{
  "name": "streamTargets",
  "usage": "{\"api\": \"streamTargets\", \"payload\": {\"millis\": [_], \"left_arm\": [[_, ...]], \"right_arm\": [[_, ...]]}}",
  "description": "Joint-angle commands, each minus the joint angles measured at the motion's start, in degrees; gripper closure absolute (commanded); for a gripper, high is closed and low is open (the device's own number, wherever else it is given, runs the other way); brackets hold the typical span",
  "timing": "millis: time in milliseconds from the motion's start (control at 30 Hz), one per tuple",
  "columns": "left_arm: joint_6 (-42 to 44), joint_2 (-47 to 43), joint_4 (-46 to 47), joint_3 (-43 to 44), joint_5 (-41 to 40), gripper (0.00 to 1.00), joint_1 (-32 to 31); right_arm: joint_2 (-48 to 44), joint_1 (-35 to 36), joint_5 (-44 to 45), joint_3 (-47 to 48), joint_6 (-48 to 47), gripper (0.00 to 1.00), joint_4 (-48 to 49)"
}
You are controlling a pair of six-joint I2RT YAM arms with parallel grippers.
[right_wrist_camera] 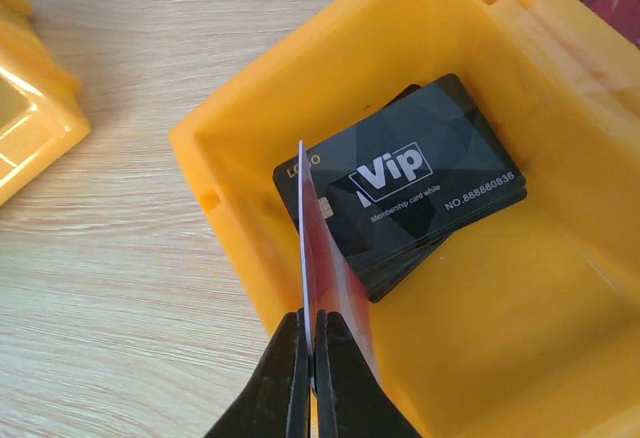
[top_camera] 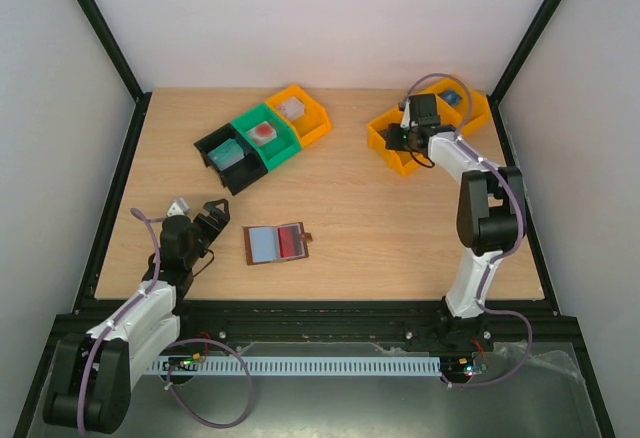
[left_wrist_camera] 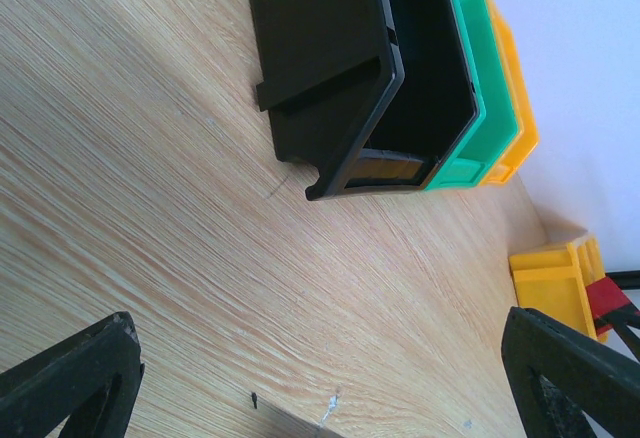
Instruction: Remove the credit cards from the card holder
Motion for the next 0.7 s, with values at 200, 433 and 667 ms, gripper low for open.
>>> {"api": "streamTargets", "payload": {"millis": [200,433,667], "left_arm": [[-0.2,0.1,1.3,-0.8,-0.7,0.01,0.4],[-0.2,0.1,1.3,-0.9,-0.7,0.01,0.4],[-0.1,0.1,1.4,-0.9,-0.7,0.01,0.4]], "right_arm": [[2.8,5.1,-7.5,0.0,5.6,0.98,3.4],[5.7,10.0,-10.8,3.5,8.0,0.98,4.4],[7.0,13.4,-11.7,7.8,7.6,0.98,2.7]]}}
